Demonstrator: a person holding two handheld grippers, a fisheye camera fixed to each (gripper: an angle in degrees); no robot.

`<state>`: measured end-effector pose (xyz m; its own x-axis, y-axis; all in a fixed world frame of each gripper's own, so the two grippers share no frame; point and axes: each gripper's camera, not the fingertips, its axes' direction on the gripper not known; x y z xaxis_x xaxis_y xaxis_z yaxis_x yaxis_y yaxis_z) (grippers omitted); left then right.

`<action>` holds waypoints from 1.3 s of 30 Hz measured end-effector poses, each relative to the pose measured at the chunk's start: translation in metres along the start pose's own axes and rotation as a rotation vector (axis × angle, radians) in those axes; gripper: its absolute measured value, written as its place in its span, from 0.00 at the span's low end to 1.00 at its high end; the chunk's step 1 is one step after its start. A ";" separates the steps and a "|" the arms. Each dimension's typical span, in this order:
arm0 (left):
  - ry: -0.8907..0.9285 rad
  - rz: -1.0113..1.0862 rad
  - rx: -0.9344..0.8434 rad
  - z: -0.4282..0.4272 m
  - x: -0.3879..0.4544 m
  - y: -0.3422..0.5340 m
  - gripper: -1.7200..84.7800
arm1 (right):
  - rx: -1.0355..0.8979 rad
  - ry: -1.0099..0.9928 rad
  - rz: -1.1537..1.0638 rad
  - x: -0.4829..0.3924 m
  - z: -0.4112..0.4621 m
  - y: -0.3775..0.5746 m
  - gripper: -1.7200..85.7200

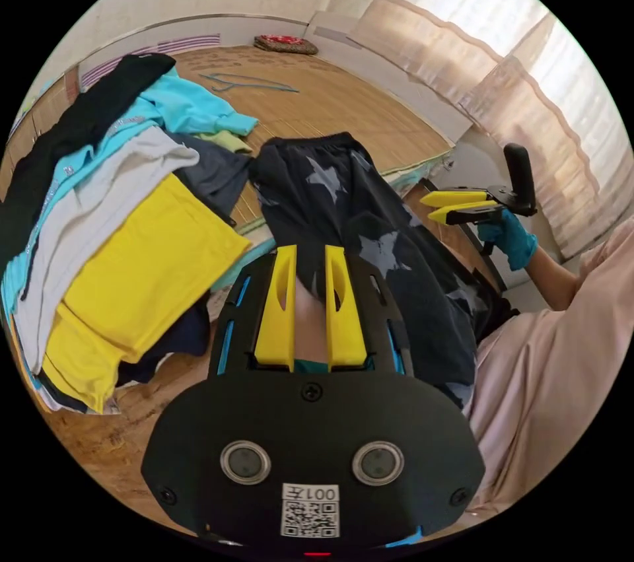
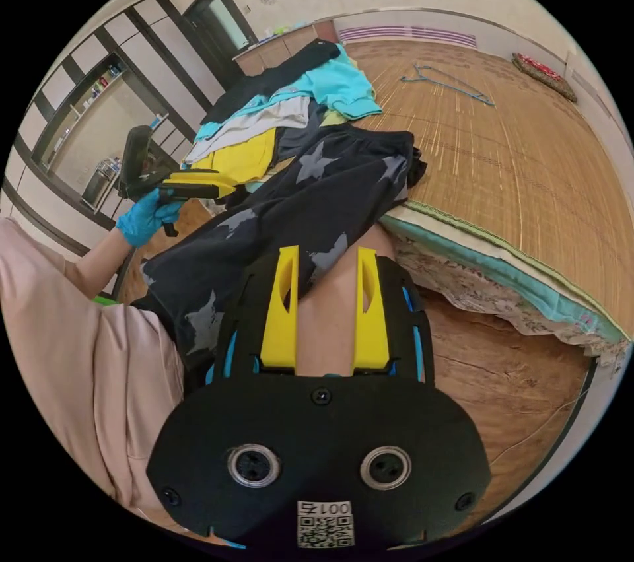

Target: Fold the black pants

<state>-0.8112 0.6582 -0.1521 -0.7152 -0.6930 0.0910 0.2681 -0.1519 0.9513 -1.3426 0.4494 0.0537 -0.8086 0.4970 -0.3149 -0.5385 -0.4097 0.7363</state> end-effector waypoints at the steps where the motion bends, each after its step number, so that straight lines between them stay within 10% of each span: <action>1: 0.015 -0.004 -0.014 0.003 0.001 0.000 0.07 | -0.014 0.009 -0.009 -0.003 0.003 -0.002 0.14; 22: -0.150 -0.024 -0.039 -0.036 0.041 0.025 0.01 | -0.048 0.219 -0.130 -0.051 -0.015 0.018 0.05; 29: 0.030 0.283 -0.041 -0.082 0.088 0.038 0.02 | -0.071 -0.217 -0.428 -0.109 -0.048 0.029 0.12; 39: 0.139 0.613 -0.328 -0.075 0.141 0.058 0.10 | -0.271 -0.159 -0.630 -0.154 -0.028 0.057 0.15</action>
<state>-0.8481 0.4988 -0.1061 -0.2905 -0.8018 0.5223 0.7923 0.1044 0.6011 -1.2554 0.3285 0.1271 -0.2901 0.7998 -0.5256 -0.9498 -0.1731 0.2608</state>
